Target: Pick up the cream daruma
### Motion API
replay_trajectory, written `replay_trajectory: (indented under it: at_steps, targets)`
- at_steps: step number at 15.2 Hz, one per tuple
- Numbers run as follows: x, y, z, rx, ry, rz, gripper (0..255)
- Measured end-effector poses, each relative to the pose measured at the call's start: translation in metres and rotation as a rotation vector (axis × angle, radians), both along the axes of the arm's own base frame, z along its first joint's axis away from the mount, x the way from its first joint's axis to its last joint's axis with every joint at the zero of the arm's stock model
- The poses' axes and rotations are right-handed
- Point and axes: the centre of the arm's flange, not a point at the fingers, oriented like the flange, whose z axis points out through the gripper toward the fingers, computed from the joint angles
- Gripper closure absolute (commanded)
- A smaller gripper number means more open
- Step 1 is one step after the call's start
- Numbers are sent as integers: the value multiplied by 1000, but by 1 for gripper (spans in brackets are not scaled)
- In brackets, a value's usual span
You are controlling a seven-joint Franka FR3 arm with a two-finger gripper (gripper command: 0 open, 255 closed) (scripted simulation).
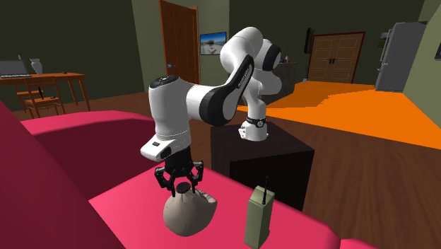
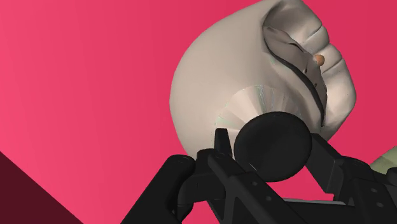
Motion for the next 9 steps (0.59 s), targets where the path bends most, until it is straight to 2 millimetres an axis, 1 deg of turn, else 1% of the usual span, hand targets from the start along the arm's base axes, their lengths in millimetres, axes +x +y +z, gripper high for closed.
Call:
replay_trajectory:
  at_steps: [4,7,9]
  targets:
    - [0,0,1,1,1,0,255]
    - [-1,1,13,1,2,0,255]
    - [1,1,25,1,2,0,255]
